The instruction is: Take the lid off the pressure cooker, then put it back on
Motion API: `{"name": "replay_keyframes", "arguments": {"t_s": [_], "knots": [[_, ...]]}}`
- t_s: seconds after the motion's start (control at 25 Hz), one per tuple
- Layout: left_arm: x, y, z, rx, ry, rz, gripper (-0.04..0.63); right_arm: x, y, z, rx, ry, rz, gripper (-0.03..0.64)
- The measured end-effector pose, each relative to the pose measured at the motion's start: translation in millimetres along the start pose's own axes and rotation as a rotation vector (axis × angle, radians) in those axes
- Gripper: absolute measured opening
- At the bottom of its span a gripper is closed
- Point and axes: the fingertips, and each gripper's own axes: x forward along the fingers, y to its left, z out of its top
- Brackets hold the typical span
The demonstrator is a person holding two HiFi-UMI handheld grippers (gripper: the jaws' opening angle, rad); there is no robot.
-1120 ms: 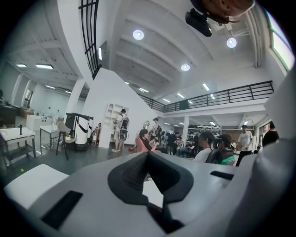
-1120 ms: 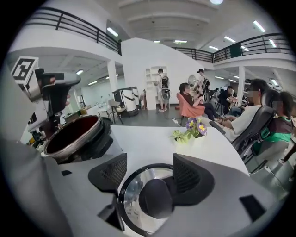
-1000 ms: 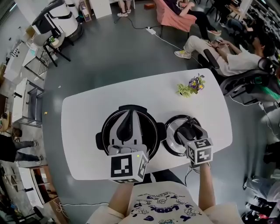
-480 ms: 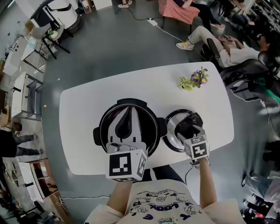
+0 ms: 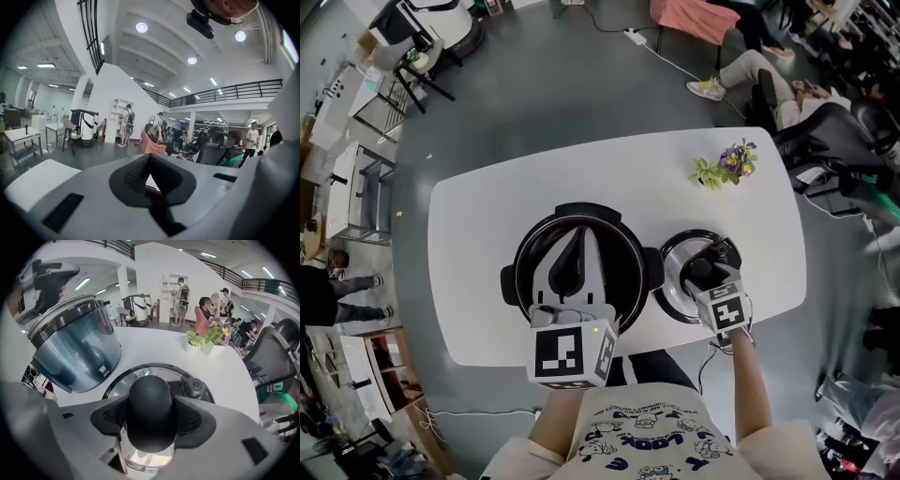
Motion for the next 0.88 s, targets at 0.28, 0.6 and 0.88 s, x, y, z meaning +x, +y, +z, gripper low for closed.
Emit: {"name": "replay_keyframes", "arguments": {"t_s": [0.28,0.6,0.88], "knots": [[5,13,-6,-0.007,0.016,0.018,0.014,11,4,5,-0.031,0.021,0.062,0.305],[3,16,-8,-0.010,0.017,0.021,0.014,12,6,4,-0.052,0.063,0.070,0.302],[3,19,-10,-0.011,0.019,0.031,0.014,14,5,5,-0.056,0.065,0.071,0.295]]}}
